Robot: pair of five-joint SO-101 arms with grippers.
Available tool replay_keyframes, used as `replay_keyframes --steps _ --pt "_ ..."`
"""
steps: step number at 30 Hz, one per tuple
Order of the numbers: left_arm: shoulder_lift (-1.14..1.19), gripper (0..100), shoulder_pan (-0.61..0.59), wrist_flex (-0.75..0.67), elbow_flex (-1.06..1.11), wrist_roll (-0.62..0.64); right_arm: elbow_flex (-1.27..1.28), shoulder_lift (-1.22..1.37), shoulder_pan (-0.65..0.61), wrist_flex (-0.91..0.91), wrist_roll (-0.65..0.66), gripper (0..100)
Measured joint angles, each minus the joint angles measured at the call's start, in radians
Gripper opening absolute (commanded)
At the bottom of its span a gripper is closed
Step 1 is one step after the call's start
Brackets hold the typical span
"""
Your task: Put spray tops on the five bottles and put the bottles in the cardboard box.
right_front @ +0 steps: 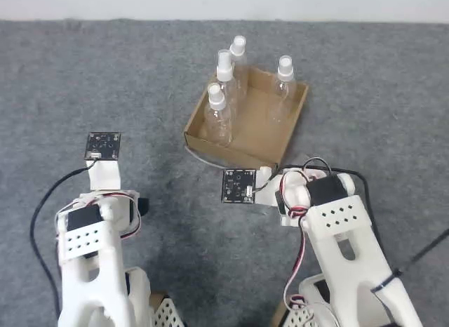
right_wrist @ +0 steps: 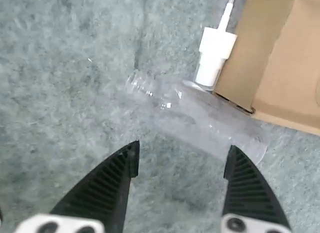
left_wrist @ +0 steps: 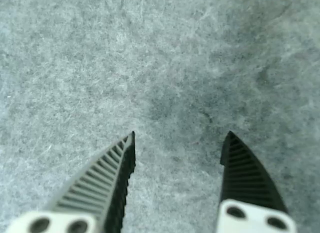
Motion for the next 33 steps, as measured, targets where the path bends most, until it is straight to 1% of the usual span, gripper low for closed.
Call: replay_keyframes --steps 6,9,16,20,25,33 --pt "0.0 26 0.003 0.0 0.0 0.0 0.052 0.009 -0.006 -0.087 0.002 31.1" --pt "0.0 26 0.0 0.0 0.0 0.0 0.052 0.075 -0.02 -0.106 0.002 31.4" --pt "0.0 26 0.002 0.0 0.0 0.0 0.025 0.321 -0.026 -0.218 0.005 31.4" --pt "0.0 26 0.002 0.0 0.0 0.0 0.017 0.428 -0.025 -0.222 -0.002 31.4" --pt "0.0 26 0.003 0.0 0.0 0.0 0.017 0.454 -0.023 -0.212 -0.133 31.4" --pt "0.0 26 0.0 0.0 0.0 0.0 0.017 0.454 -0.025 -0.153 -0.298 31.4"
